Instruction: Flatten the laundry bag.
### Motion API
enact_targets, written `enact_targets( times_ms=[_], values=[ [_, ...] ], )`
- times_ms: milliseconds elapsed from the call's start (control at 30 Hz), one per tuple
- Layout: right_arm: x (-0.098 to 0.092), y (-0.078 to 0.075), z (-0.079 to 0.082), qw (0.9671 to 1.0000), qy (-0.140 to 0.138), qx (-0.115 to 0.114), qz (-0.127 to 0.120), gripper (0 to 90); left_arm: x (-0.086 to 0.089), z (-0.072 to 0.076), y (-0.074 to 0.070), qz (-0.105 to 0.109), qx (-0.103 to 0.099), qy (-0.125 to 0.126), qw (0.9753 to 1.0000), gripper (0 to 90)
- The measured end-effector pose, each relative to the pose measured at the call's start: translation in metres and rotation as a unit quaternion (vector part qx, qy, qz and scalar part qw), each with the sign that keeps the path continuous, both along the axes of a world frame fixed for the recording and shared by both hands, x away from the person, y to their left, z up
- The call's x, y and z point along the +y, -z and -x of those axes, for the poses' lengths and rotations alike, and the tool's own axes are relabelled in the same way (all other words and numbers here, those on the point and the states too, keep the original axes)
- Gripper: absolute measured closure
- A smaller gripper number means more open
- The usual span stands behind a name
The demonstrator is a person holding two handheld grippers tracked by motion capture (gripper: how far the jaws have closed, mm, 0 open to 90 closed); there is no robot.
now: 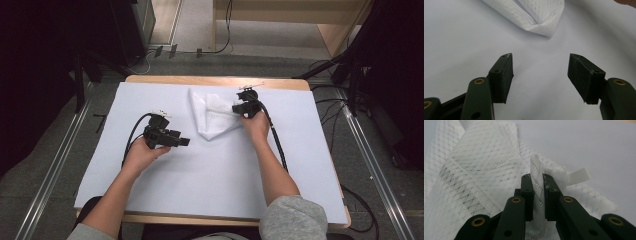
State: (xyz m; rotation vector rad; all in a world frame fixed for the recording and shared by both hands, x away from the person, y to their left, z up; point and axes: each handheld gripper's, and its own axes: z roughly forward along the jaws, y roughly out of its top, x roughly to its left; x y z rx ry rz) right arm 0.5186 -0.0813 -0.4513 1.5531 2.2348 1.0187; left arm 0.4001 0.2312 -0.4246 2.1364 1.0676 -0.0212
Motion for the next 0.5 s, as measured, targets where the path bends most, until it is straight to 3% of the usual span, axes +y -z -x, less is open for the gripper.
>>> enact_targets(
  times_ms=[267, 500],
  values=[
    [-0.006, -0.026, 0.01, 0.9992, -0.017, -0.027, -0.024, 83.0, 0.003, 0.0, -0.001, 0.002, 0.001, -0.004, 1.0, 38.0],
    [0.0, -0.051, 0.033, 0.9968, -0.061, -0.041, -0.032, 82.5, 0.008, -0.001, -0.002, 0.008, 0.004, -0.016, 0.9998, 38.5]
  ],
)
